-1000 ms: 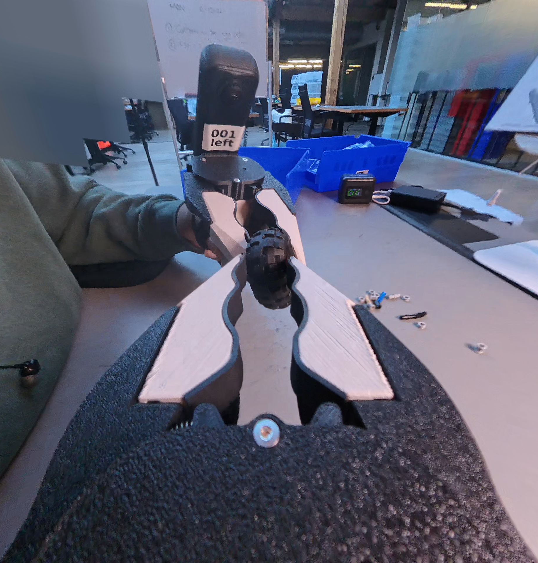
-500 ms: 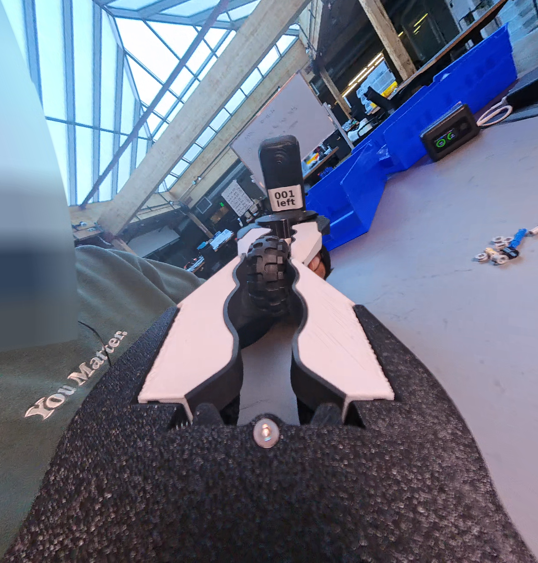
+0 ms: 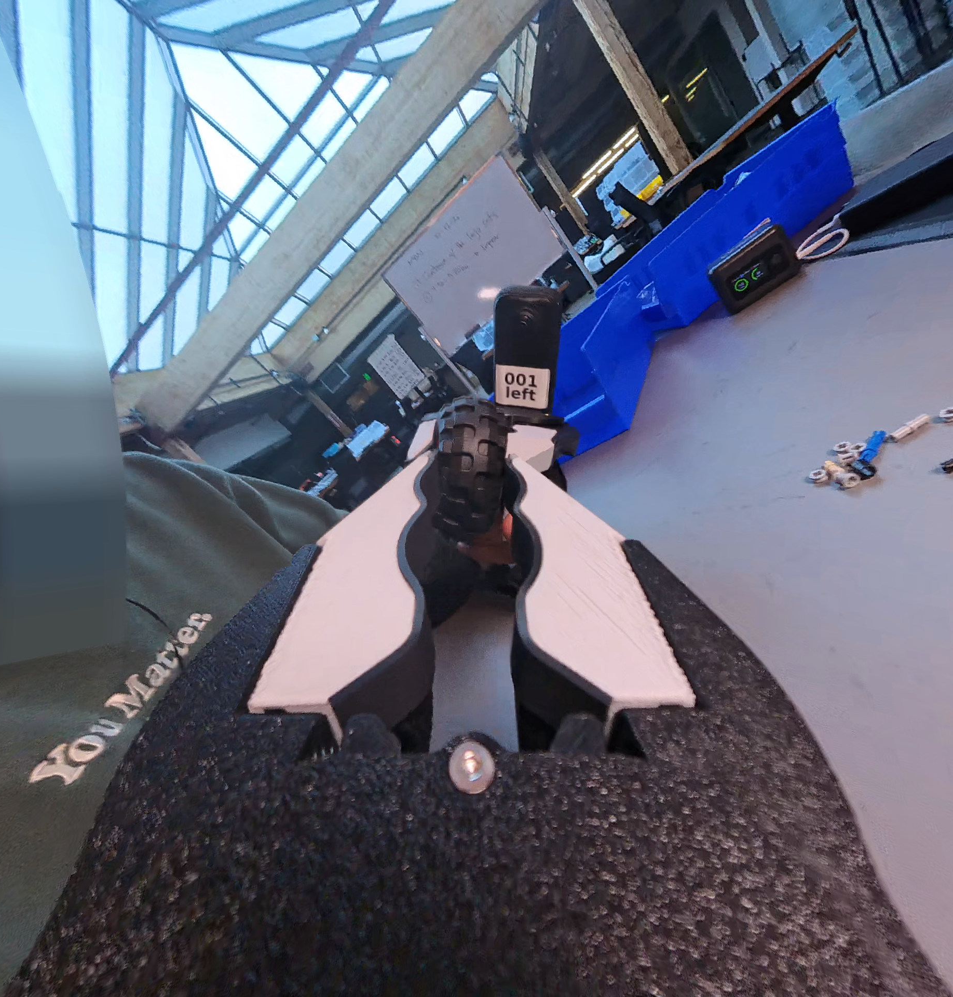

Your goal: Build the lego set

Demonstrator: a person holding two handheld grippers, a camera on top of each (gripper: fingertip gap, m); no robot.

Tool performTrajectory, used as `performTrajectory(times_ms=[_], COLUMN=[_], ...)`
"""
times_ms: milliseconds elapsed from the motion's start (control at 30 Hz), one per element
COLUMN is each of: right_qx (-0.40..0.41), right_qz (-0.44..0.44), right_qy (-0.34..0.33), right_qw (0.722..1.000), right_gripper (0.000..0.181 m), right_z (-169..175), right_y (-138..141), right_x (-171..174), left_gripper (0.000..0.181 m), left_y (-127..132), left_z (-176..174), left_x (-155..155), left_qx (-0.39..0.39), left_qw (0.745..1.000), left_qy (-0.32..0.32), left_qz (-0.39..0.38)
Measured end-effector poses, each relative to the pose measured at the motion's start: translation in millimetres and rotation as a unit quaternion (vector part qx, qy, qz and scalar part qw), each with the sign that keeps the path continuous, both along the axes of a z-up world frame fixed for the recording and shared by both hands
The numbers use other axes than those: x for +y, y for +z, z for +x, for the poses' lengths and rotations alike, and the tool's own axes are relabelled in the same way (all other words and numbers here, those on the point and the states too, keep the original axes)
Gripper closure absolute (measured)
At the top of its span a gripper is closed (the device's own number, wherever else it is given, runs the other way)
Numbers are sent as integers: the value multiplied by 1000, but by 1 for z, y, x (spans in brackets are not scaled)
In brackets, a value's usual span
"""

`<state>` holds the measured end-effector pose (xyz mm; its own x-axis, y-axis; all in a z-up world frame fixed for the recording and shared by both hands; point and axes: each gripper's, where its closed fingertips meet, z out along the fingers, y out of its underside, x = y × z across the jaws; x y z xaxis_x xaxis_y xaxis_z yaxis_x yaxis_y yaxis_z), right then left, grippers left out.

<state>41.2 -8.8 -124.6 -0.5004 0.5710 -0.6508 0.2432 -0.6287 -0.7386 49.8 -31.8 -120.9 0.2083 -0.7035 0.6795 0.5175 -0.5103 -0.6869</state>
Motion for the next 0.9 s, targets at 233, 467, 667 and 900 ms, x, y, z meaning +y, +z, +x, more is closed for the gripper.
performTrajectory(times_ms=[233, 467, 667, 900], right_qx=[0, -18, -1, -31], right_qz=[-67, -61, 75, 174], right_qy=[22, 37, -61, -99], right_qw=[998, 997, 995, 979], right_gripper=[164, 177, 179, 181], right_z=[1, -2, -5, -15], right_y=[7, -4, -1, -24], right_x=[-2, -13, 3, 5], left_gripper=[159, 178, 172, 166], left_y=[7, 23, 15, 9], left_z=[4, 20, 9, 1], left_x=[-6, -20, -11, -4], left_qx=[6, 39, 111, 119], left_qw=[999, 991, 989, 989], left_qy=[-2, -18, -3, 37], left_qz=[41, 125, 95, 77])
